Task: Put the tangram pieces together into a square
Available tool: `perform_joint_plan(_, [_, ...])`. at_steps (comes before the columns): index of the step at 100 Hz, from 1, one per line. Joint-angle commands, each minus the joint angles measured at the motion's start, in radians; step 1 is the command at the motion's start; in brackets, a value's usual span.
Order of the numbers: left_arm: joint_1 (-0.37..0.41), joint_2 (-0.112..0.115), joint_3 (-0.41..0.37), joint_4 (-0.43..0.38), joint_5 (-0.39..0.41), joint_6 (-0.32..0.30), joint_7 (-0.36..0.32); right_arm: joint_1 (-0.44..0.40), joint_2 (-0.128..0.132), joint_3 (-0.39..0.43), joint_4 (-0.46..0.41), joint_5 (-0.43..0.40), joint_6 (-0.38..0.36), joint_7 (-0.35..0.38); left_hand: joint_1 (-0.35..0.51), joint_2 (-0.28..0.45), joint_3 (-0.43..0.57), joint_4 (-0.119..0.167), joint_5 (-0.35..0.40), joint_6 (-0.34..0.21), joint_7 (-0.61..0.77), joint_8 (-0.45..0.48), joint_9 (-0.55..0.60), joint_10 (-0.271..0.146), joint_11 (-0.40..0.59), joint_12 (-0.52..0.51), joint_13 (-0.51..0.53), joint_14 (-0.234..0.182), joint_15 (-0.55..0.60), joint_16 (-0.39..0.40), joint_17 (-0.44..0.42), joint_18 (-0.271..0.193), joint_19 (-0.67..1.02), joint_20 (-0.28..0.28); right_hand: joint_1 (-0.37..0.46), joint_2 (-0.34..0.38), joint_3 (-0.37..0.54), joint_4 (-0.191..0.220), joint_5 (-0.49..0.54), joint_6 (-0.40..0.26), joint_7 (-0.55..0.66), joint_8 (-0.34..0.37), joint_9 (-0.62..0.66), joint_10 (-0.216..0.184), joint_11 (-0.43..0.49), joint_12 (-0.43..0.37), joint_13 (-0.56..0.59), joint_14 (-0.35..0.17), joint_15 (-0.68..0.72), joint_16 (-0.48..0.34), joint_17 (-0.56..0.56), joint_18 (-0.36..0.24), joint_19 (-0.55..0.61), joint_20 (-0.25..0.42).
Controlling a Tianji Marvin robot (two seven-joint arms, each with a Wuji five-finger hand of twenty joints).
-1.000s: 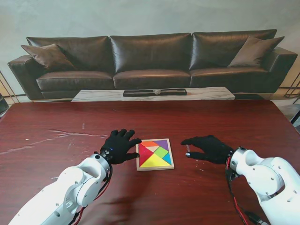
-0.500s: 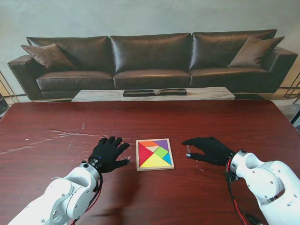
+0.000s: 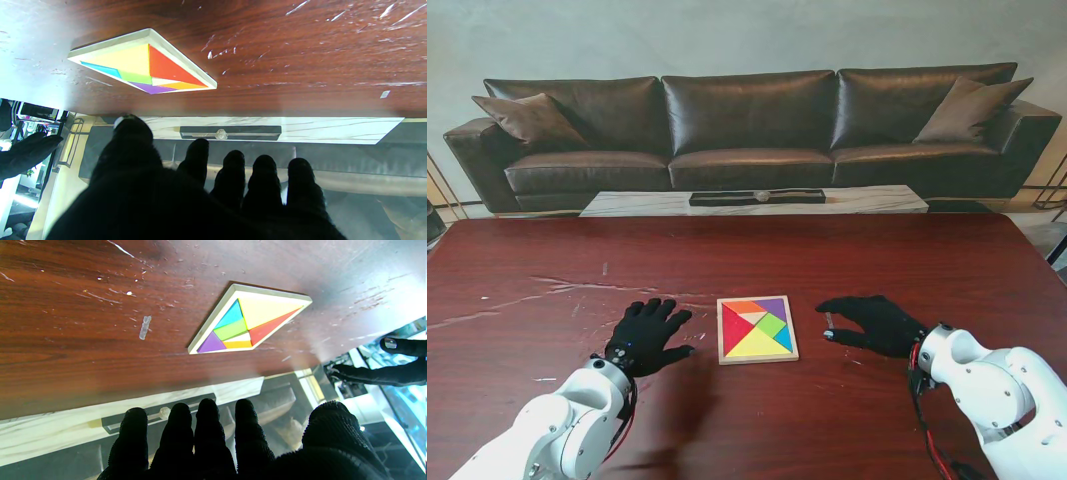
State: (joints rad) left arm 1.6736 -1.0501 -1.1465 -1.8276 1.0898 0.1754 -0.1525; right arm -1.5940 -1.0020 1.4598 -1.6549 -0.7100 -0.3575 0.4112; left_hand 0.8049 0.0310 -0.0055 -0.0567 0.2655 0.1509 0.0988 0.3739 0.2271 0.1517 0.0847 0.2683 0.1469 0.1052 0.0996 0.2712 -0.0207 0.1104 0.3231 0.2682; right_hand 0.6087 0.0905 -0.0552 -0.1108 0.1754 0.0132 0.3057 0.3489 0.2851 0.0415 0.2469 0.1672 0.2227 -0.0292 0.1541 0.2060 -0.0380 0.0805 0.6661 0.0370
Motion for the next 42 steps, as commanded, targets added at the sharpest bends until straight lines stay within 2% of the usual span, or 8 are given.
perform_joint_plan(1, [0.009, 0.0, -0.002, -0.002, 0.001, 0.004, 0.003, -0.004, -0.003, -0.005, -0.008, -0.003, 0.0, 0.004, -0.015, 0.043, -0.02, 0.042, 0.01, 0.001, -0.004, 0.003, -0.012, 0.0, -0.006, -0.013, -0.019, -0.008, -0.012, -0.006, 0.001, -0.012, -0.015, -0.012, -0.034, -0.003, 0.003, 0.024, -0.013, 0.004, 0.003, -0.013, 0.005, 0.002, -0.021, -0.008, -0.027, -0.032, 0.002, -0.019, -0.003, -0.02, -0.022, -0.022])
perform_joint_plan(42, [0.019, -0.001, -0.008, -0.002, 0.004, 0.006, 0.016, 0.0, -0.003, -0.02, -0.002, 0.005, 0.008, 0.004, -0.011, 0.041, -0.019, 0.042, 0.016, -0.011, 0.004, 0.009, -0.01, 0.0, -0.004, -0.009, -0.016, -0.01, -0.012, -0.004, 0.003, -0.009, -0.016, -0.012, -0.035, -0.004, 0.004, 0.024, -0.012, 0.001, 0.012, -0.017, 0.008, 0.004, -0.017, -0.005, -0.022, -0.03, 0.001, -0.021, -0.001, -0.011, -0.024, -0.022])
